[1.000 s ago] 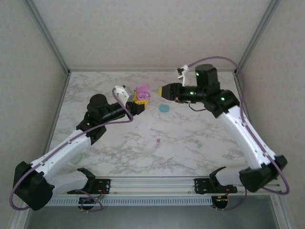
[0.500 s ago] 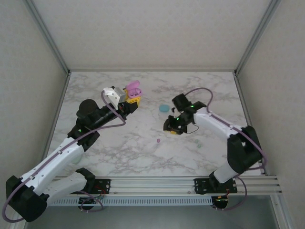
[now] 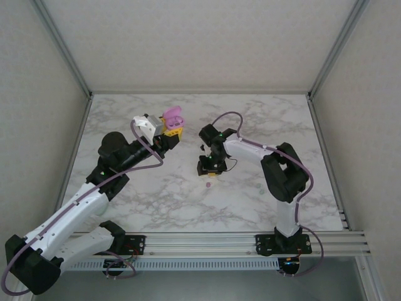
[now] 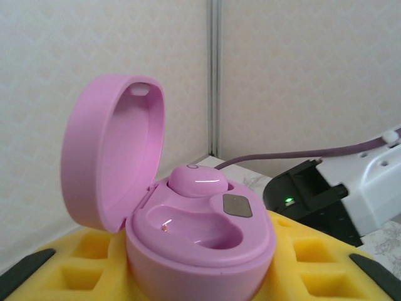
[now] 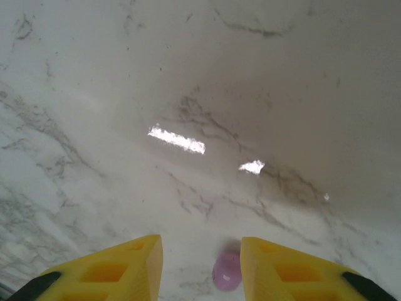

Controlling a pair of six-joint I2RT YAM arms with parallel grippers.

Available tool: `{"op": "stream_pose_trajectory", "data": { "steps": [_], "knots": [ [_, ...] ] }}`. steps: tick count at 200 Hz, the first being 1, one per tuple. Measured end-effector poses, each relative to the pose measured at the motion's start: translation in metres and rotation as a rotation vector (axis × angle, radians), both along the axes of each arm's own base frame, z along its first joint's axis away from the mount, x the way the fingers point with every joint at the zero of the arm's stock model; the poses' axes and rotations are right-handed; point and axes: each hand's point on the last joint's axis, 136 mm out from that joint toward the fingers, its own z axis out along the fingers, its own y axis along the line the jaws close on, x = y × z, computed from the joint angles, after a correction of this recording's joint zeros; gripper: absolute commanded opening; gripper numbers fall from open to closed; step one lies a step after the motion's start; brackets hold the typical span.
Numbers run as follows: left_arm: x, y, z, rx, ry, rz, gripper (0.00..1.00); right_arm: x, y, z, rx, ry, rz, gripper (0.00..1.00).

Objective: Insert the wireless bluetooth earbuds into the charging case

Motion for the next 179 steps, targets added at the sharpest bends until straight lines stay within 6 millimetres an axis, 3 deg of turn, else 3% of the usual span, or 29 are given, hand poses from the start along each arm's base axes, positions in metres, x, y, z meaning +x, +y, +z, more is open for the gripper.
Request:
{"op": "stream_pose_trajectory", "data": {
  "steps": [53, 108, 141, 179],
  "knots": [
    [0.0, 0.0, -0.003, 0.007, 0.011, 0.0, 0.32, -0.011, -0.001, -0.022, -0.047, 0.049, 0.092, 0.36],
    [0.001, 0.0, -0.004, 0.008, 0.012, 0.0, 0.32, -0.018, -0.004, -0.022, -0.041, 0.045, 0.121, 0.33],
    [0.001, -0.001, -0.004, 0.009, 0.014, 0.0, 0.32, -0.041, -0.008, -0.023, -0.05, 0.092, 0.146, 0.32],
    [0.001, -0.001, -0.004, 0.009, 0.014, 0.0, 0.32, -0.049, -0.011, -0.016, -0.04, 0.1, 0.15, 0.33]
  ]
}}
